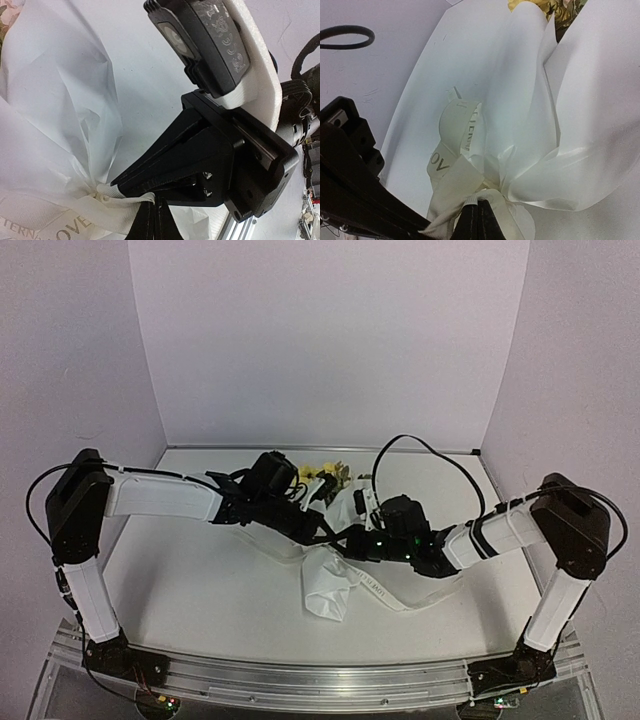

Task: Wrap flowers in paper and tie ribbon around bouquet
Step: Cross the half-tied ribbon with the folded bouquet.

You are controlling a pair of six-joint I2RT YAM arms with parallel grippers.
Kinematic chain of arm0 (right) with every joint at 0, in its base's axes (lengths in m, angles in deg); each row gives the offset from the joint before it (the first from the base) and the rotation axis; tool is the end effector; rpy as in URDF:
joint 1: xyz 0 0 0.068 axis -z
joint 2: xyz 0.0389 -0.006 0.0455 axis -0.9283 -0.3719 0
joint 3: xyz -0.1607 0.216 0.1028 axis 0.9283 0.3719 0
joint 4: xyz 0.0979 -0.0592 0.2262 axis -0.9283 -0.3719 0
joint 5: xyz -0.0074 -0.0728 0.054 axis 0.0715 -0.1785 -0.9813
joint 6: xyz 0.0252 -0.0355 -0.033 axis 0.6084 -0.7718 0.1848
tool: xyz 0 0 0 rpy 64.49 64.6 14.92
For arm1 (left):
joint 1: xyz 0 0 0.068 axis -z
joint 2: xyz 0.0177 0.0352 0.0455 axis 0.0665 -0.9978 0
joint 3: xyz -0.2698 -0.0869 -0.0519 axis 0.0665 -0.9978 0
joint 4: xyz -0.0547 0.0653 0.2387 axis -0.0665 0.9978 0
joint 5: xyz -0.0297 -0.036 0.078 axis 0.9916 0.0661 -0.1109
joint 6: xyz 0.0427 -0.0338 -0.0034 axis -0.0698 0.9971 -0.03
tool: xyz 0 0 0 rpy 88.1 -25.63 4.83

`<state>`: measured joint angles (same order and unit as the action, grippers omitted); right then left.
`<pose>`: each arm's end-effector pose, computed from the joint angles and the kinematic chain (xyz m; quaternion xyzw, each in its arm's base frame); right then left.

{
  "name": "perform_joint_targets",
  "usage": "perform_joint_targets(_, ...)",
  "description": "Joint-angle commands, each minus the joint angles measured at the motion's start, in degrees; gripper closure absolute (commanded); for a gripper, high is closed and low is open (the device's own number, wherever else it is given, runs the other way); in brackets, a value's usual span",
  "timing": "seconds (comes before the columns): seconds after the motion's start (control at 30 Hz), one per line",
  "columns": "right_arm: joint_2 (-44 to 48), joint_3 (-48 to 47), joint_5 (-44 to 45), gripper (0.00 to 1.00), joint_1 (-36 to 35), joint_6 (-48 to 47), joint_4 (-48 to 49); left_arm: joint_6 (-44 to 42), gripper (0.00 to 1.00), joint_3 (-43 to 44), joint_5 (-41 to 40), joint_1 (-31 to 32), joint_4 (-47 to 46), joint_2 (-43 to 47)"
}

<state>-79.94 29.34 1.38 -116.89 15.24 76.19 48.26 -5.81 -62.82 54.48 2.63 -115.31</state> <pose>0.2309 0.2771 0.1858 -0.1230 0.8161 0.4681 0.3158 0.2431 -0.3215 0.2350 0.3504 0.8174 -0.3935 0.2330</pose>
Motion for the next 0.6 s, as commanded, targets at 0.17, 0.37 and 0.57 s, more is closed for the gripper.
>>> perform_joint_targets(0.17, -4.2, -7.4, -9.0, 1.00, 1.2, 4.6, 1.5, -3.4, 1.00, 1.3, 1.9, -0.8, 1.5, 2.8)
perform_joint_targets(0.37, -10.9, -10.5, -10.7, 1.00, 1.3, 6.2, -0.8, -4.7, 1.00, -2.5, 3.6, -1.2, -0.4, 1.1)
perform_joint_targets(0.57, -15.2, -10.3, -8.6, 1.00, 1.3, 6.9, -1.9, -1.5, 1.00, -10.8, 2.0, -1.5, -10.2, -1.7)
